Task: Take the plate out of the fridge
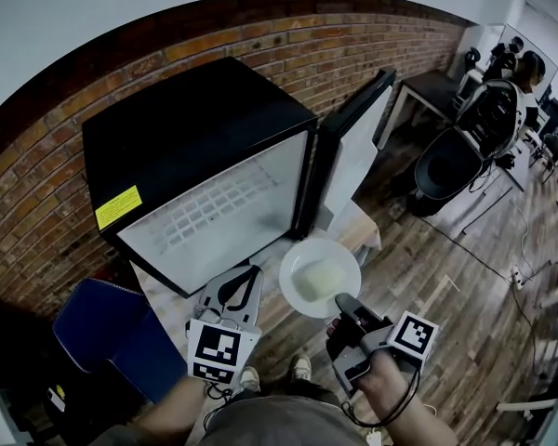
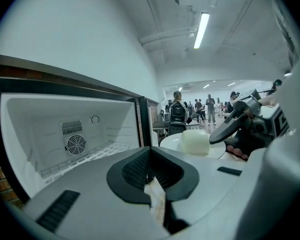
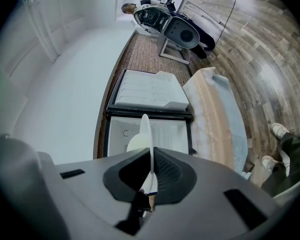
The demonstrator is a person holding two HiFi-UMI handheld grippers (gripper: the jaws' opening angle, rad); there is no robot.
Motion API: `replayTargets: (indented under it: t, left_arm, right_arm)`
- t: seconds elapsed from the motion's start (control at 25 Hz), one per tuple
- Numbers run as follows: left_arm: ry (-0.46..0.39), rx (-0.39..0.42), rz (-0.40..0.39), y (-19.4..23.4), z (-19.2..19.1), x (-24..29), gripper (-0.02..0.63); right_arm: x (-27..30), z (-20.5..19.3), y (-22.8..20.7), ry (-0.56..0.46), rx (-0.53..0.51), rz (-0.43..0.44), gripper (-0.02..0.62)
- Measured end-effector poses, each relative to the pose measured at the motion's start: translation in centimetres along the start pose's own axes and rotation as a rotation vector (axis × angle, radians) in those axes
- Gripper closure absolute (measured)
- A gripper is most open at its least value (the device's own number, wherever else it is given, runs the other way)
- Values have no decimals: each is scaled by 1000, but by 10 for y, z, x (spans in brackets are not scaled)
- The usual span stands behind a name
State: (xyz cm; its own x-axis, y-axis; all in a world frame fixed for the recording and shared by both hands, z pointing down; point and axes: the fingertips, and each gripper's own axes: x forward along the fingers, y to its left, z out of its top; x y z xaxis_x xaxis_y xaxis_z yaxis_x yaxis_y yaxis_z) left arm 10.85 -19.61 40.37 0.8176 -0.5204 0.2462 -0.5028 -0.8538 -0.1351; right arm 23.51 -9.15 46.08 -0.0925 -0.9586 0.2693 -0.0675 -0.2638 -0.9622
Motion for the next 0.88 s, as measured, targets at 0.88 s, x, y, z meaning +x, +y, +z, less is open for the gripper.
replayTargets:
  t: [0.88]
  left_arm:
    - [11,0,6,5,-6,0,588]
  right_arm:
    - [9,-3,1,23,6,14,565]
